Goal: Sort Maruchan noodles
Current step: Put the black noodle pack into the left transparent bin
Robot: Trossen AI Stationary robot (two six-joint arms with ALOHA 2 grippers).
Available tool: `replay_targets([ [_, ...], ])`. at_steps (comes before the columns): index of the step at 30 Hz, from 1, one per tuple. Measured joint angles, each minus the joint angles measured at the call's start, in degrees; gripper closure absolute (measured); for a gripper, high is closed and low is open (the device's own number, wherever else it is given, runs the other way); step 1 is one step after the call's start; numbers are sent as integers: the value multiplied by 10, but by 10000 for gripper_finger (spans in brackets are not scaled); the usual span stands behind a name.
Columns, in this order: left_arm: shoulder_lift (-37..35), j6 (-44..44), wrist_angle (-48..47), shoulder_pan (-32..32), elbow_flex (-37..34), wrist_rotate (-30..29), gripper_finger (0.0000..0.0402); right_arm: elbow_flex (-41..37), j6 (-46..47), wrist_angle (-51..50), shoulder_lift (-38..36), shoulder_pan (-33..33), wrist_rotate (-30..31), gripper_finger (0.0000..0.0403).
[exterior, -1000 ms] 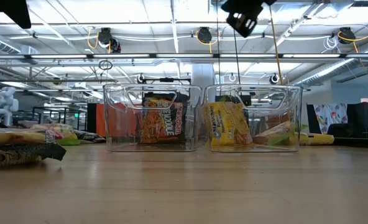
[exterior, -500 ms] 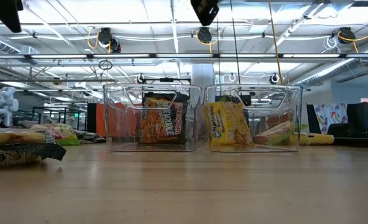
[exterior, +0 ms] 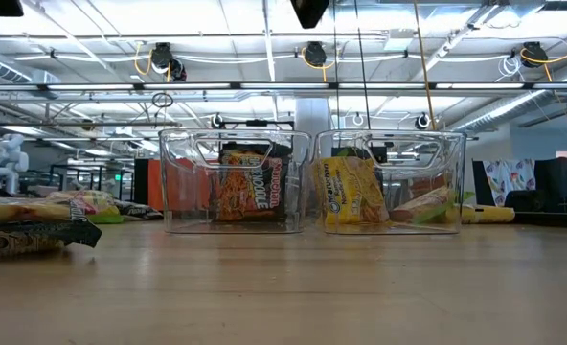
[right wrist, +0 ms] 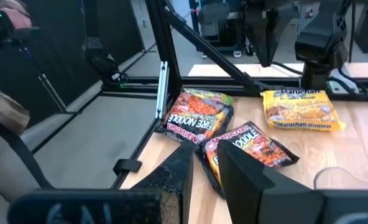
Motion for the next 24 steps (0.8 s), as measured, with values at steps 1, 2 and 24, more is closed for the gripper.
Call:
replay_targets([
  [1, 0, 3, 1, 1, 0, 0, 377, 0, 0, 0, 0, 0, 0, 335],
  [2, 0, 3, 1, 2, 0, 0, 377, 0, 0, 1, 0, 0, 0, 335],
  [24, 46, -4, 217, 4, -101, 18, 399, 0, -32, -11, 0, 0, -1, 335],
])
